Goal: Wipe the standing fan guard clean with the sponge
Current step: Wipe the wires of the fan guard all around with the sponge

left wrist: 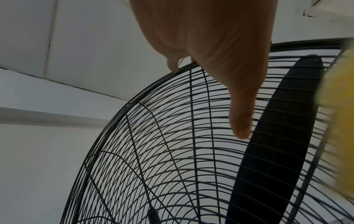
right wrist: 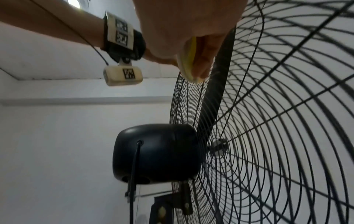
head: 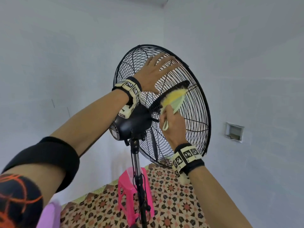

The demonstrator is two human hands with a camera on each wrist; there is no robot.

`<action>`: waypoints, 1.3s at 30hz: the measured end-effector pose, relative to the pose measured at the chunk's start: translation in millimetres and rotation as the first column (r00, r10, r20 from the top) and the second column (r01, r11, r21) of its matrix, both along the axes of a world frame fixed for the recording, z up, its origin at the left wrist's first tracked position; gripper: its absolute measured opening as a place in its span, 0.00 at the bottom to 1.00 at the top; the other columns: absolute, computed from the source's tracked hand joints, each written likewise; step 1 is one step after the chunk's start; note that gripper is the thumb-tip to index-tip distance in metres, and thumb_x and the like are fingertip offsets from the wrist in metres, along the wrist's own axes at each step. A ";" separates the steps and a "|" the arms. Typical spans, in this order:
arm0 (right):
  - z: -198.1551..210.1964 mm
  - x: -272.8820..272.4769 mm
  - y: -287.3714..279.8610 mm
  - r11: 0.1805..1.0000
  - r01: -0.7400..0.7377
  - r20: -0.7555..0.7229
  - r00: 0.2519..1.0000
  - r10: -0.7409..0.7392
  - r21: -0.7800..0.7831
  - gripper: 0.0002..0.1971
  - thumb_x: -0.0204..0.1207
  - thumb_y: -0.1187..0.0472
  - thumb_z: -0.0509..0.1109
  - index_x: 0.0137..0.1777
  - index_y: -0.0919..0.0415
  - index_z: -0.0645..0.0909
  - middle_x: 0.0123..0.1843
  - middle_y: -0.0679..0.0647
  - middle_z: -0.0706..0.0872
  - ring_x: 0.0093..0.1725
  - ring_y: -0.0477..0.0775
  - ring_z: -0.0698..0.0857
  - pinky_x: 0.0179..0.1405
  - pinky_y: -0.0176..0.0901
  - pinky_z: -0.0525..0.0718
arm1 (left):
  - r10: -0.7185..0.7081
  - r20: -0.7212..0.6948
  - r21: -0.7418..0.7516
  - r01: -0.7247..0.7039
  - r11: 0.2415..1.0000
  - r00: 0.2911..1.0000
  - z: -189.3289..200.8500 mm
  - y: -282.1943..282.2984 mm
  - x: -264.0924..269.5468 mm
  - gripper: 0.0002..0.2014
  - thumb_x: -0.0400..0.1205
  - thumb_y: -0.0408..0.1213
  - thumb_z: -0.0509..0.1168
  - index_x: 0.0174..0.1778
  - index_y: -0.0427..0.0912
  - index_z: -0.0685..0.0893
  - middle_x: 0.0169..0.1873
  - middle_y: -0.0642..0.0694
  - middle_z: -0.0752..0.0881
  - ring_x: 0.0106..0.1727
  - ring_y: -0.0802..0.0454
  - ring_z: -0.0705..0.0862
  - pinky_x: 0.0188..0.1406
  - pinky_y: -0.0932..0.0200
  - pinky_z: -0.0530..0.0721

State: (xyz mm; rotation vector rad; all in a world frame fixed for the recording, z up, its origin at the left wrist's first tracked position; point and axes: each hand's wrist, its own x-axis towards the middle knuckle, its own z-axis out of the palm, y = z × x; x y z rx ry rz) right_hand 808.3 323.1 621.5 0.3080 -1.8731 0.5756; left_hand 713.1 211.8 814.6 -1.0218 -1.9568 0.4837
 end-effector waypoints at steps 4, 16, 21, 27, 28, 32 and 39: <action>-4.1 -5.8 -10.3 0.999 -0.038 0.010 0.999 0.038 -0.030 0.08 0.87 0.55 0.57 0.53 0.58 0.71 0.37 0.55 0.80 0.28 0.53 0.79 0.18 0.42 0.78 | -0.014 -0.042 0.002 0.014 1.000 0.999 1.6 -1.2 -6.2 0.71 0.60 0.60 0.87 0.92 0.59 0.45 0.91 0.46 0.54 0.89 0.34 0.55 0.83 0.24 0.64; -13.3 -11.3 -30.9 0.987 0.049 -0.001 0.999 -0.050 -0.150 0.12 0.87 0.51 0.56 0.56 0.56 0.78 0.45 0.57 0.81 0.36 0.52 0.80 0.23 0.40 0.79 | -0.020 -0.079 0.002 0.020 1.000 0.997 -0.2 -6.2 -8.6 0.69 0.62 0.62 0.85 0.92 0.60 0.47 0.91 0.49 0.54 0.89 0.36 0.58 0.76 0.27 0.72; -7.4 -17.4 -29.1 0.992 0.115 0.126 0.986 -0.107 -0.060 0.05 0.86 0.55 0.62 0.57 0.54 0.74 0.45 0.54 0.81 0.35 0.53 0.82 0.24 0.50 0.85 | 0.000 -0.095 -0.001 -0.001 1.000 0.995 0.3 -6.3 -5.3 0.69 0.61 0.64 0.85 0.92 0.59 0.47 0.92 0.48 0.54 0.89 0.35 0.58 0.75 0.28 0.72; 4.8 -3.7 -40.5 0.988 0.118 -0.017 0.993 -0.120 -0.103 0.05 0.86 0.58 0.63 0.54 0.58 0.79 0.41 0.53 0.79 0.35 0.52 0.79 0.21 0.38 0.72 | -0.041 -0.109 -0.004 0.041 0.999 0.993 -0.9 -6.5 -8.1 0.69 0.61 0.63 0.85 0.92 0.59 0.48 0.91 0.48 0.55 0.89 0.36 0.59 0.76 0.28 0.72; 6.3 -3.7 -40.3 0.980 0.138 -0.039 0.989 -0.145 -0.144 0.06 0.86 0.59 0.62 0.54 0.58 0.79 0.42 0.52 0.77 0.37 0.52 0.78 0.21 0.38 0.72 | -0.046 -0.110 -0.007 0.045 0.999 0.993 -0.5 -7.3 -8.1 0.69 0.61 0.64 0.85 0.92 0.58 0.47 0.91 0.48 0.54 0.89 0.36 0.59 0.76 0.28 0.72; -9.6 -15.3 -36.1 0.980 0.199 0.167 0.966 -0.196 -0.002 0.04 0.83 0.58 0.63 0.56 0.55 0.74 0.41 0.52 0.81 0.37 0.54 0.80 0.22 0.48 0.81 | -0.074 -0.066 0.045 0.077 0.996 0.995 -6.1 -13.2 -17.0 0.66 0.64 0.62 0.85 0.92 0.57 0.49 0.90 0.44 0.56 0.89 0.33 0.56 0.80 0.26 0.68; 12.5 -9.2 -39.6 0.970 0.192 0.085 0.975 -0.206 0.148 0.04 0.85 0.59 0.64 0.52 0.59 0.77 0.33 0.52 0.80 0.24 0.50 0.77 0.15 0.41 0.75 | -0.086 0.090 0.289 0.056 0.956 0.992 -5.6 -32.8 -40.4 0.66 0.59 0.62 0.87 0.87 0.60 0.52 0.87 0.41 0.56 0.87 0.26 0.54 0.78 0.18 0.69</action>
